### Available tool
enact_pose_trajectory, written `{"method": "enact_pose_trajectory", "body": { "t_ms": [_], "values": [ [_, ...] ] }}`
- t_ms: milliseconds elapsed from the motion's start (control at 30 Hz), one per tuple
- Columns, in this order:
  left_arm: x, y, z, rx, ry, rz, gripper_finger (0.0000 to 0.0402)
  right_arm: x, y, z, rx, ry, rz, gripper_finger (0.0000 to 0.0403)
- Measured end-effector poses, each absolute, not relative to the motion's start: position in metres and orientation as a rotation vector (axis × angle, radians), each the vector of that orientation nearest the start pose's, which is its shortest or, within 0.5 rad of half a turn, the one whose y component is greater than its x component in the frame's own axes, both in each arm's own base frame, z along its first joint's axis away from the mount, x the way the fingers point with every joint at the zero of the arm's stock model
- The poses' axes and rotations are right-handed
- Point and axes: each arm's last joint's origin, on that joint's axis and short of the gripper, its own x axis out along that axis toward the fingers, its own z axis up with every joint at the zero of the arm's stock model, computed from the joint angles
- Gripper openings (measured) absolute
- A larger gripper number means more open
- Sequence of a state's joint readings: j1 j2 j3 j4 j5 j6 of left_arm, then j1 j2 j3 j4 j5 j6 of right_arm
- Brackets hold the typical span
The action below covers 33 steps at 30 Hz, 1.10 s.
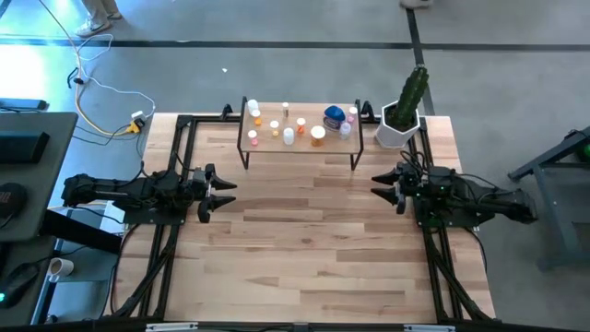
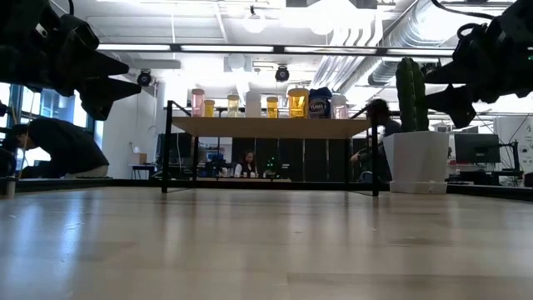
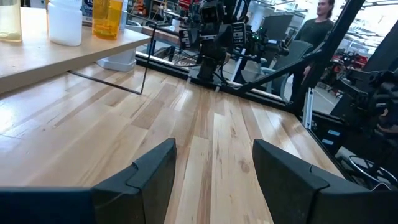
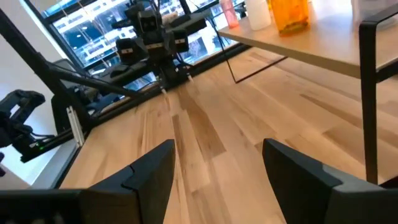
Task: Pick and place medicine bottles onto shelf by color
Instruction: Return to Home Position
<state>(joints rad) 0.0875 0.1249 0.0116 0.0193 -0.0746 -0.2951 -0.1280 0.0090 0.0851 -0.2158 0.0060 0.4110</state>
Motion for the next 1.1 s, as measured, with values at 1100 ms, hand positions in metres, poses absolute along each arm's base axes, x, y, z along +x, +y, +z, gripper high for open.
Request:
{"method": "enact_pose_trajectory", "body": {
  "t_ms": [1100],
  "values": [
    [0.1039,0.0112,0.1594,-0.295,0.069,0.174,0.0202,0.0912,-0.0122,0.1703,0.418,0.111,-0.17,0.0234]
  ]
}}
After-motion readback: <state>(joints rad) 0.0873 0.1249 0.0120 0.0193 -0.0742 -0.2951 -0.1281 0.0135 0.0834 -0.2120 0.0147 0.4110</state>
